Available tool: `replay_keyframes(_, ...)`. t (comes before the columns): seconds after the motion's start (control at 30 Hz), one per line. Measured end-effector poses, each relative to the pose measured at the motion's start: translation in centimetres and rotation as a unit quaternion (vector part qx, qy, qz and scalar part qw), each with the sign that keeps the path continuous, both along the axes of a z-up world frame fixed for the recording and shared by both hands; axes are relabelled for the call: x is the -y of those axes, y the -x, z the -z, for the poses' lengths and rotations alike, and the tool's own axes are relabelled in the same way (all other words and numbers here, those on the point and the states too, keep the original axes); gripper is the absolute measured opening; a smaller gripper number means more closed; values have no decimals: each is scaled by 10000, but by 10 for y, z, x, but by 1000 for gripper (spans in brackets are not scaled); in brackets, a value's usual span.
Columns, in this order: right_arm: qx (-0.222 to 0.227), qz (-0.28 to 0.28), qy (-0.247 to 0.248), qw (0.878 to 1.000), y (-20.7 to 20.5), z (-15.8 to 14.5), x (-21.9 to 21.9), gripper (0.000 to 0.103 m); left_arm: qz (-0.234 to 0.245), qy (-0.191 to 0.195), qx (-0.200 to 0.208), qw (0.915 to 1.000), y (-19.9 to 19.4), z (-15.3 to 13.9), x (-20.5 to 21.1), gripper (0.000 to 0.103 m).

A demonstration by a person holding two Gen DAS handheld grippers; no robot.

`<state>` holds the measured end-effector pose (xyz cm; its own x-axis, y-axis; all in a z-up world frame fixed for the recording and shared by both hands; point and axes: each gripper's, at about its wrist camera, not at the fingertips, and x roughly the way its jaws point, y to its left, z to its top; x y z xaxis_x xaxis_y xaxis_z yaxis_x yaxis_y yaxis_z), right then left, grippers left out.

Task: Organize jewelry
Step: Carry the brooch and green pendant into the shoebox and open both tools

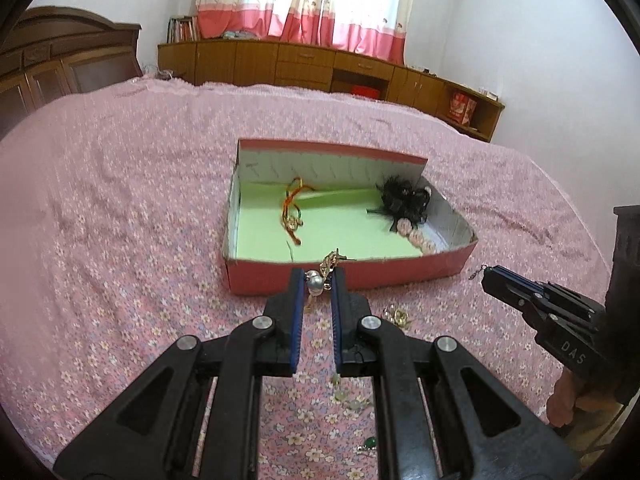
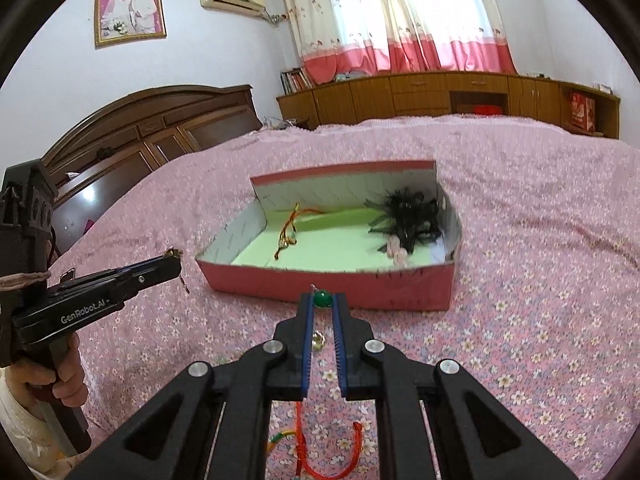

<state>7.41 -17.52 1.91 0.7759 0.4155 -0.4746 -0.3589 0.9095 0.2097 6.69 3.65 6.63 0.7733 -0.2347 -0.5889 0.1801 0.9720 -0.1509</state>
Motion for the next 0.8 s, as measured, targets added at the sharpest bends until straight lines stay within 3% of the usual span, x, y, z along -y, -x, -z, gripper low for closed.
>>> replay_keyframes(0.37,403,-5,27,9992,-7,-21,-6,11,-47,-29,367,9993,-15,-21,1,4)
replay_keyframes(0.8,867,36,95,9962,-42,-50,-22,11,-212,-5,732,9971,-53,-40,-4,4)
